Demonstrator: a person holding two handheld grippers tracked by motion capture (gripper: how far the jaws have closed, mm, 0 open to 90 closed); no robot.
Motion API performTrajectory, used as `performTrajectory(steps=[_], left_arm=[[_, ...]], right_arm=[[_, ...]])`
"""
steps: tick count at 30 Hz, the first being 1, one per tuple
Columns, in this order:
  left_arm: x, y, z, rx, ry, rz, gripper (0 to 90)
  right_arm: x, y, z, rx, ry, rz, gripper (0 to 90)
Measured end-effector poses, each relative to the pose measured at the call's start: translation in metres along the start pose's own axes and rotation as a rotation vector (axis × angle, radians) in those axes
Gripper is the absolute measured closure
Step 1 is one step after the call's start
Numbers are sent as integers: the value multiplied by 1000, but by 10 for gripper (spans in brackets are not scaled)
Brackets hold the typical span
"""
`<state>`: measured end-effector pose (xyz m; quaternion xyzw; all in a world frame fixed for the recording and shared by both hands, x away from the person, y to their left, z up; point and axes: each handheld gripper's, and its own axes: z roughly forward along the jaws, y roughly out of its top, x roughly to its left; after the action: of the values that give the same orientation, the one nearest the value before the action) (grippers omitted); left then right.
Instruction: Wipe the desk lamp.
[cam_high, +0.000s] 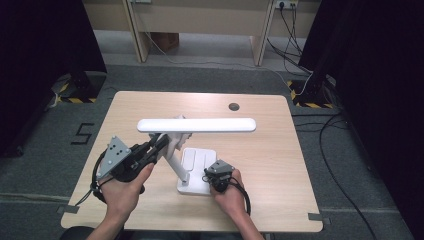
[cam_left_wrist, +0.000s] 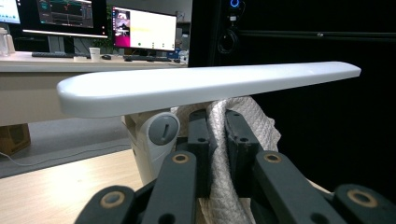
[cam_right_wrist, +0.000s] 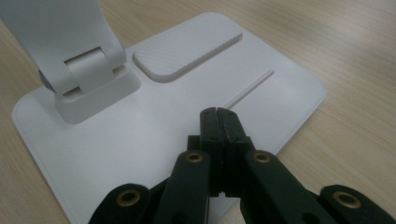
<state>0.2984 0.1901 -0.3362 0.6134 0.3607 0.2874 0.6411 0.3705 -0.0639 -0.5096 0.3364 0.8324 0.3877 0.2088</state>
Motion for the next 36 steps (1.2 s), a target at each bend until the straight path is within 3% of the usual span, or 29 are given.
performTrajectory(steps=[22, 26, 28, 36], left_arm=[[-5, 1, -14, -21, 34, 26, 823], [-5, 2, -18, -24, 55, 37, 824], [-6, 2, -20, -27, 81, 75, 824], [-4, -2, -25, -28, 114, 83, 824]], right_arm=[[0, 0, 0, 0, 0, 0, 900], [0, 0, 0, -1, 0, 0, 900], [0, 0, 0, 0, 0, -1, 900], [0, 0, 0, 0, 0, 0, 900]])
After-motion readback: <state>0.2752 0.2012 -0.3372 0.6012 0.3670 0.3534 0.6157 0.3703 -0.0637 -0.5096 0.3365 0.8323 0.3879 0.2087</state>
